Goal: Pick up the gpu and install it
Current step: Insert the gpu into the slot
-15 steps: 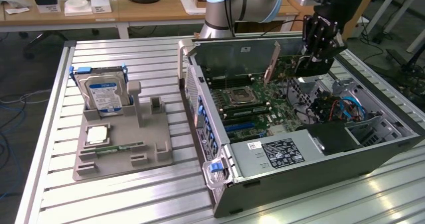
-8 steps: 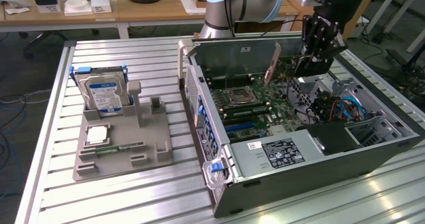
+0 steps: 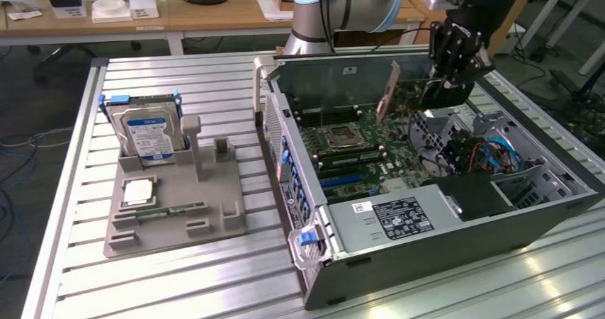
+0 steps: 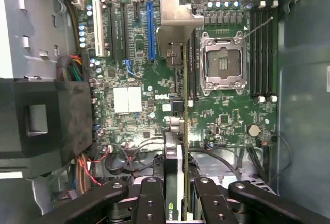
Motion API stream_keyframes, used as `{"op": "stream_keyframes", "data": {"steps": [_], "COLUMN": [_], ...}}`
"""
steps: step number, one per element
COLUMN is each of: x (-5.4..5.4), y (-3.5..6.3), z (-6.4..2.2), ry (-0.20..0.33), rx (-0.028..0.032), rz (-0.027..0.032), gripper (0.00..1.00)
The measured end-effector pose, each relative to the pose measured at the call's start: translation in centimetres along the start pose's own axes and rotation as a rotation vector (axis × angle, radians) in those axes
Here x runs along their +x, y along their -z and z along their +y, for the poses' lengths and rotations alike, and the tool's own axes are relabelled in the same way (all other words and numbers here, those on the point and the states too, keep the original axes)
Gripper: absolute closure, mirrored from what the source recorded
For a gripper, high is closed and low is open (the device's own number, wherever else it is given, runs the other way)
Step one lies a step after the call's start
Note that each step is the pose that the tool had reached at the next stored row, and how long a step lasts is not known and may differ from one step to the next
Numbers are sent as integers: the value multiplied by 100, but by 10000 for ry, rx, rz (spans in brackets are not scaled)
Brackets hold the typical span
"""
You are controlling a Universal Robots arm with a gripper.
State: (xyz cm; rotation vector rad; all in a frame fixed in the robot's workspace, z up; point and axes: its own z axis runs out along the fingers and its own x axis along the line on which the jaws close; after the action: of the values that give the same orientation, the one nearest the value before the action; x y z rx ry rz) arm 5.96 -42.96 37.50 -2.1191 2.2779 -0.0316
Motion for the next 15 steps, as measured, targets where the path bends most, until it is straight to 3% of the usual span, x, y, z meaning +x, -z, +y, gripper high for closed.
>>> {"op": "stream_keyframes", "data": {"steps": [3, 5, 8, 15], "x": [1, 10, 32, 46], "y": [-1, -1, -8, -27], "z": [0, -1, -1, 7], "ry": [-8, -13, -34, -204], "rx": [-17, -26, -27, -23], "rz": [-240, -359, -389, -384], "gripper": [73, 73, 73, 73]}}
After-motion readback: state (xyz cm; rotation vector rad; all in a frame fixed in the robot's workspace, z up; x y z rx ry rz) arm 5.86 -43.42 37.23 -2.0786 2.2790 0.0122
